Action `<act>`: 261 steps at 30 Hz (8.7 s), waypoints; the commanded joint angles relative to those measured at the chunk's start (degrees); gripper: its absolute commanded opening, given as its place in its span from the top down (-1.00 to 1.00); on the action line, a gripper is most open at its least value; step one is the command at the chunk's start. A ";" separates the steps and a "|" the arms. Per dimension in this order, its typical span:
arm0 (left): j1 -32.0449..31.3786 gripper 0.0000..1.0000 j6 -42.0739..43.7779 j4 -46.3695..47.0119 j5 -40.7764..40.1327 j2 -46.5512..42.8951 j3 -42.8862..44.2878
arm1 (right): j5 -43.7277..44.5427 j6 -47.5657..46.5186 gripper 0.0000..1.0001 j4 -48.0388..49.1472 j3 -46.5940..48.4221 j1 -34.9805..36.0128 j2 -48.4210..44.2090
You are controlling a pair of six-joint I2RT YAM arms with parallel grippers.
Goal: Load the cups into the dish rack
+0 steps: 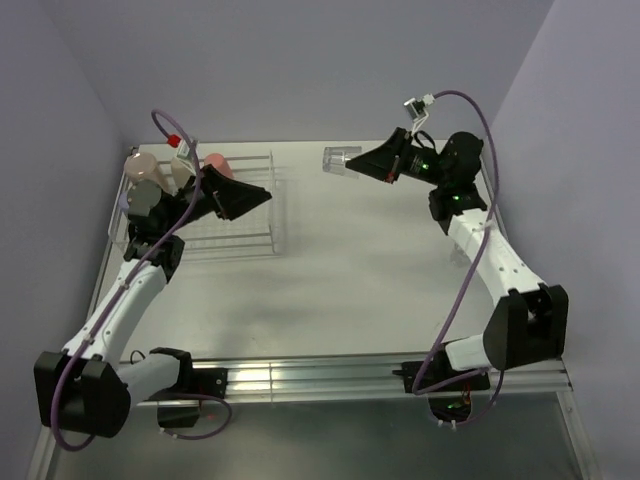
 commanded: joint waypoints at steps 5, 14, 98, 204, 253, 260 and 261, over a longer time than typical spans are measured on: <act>-0.59 -0.99 -32.57 23.99 -7.85 4.53 -1.16 | 3.62 54.98 1.00 53.24 -10.77 2.41 5.33; -6.13 -0.99 -25.29 11.35 -14.72 8.57 5.88 | 5.92 49.45 1.00 50.00 -12.10 7.42 1.37; 21.38 1.00 48.38 -48.35 -44.25 14.45 18.96 | 5.39 -16.74 -1.00 -24.01 4.06 2.06 0.22; -10.09 -0.89 53.65 -47.20 -32.74 15.26 25.92 | 62.70 -77.56 -0.33 -64.36 -0.06 -15.96 14.81; -6.39 -0.99 -34.76 21.34 -8.04 12.79 4.12 | 13.47 2.60 1.00 9.30 -0.68 14.36 -6.45; -8.06 -0.99 -36.88 28.03 -7.61 12.53 4.12 | 12.24 2.59 1.00 9.82 -1.64 16.20 -6.45; -8.59 -0.99 -36.62 27.86 -7.43 12.70 4.38 | 11.63 2.86 1.00 10.35 -1.91 16.38 -6.45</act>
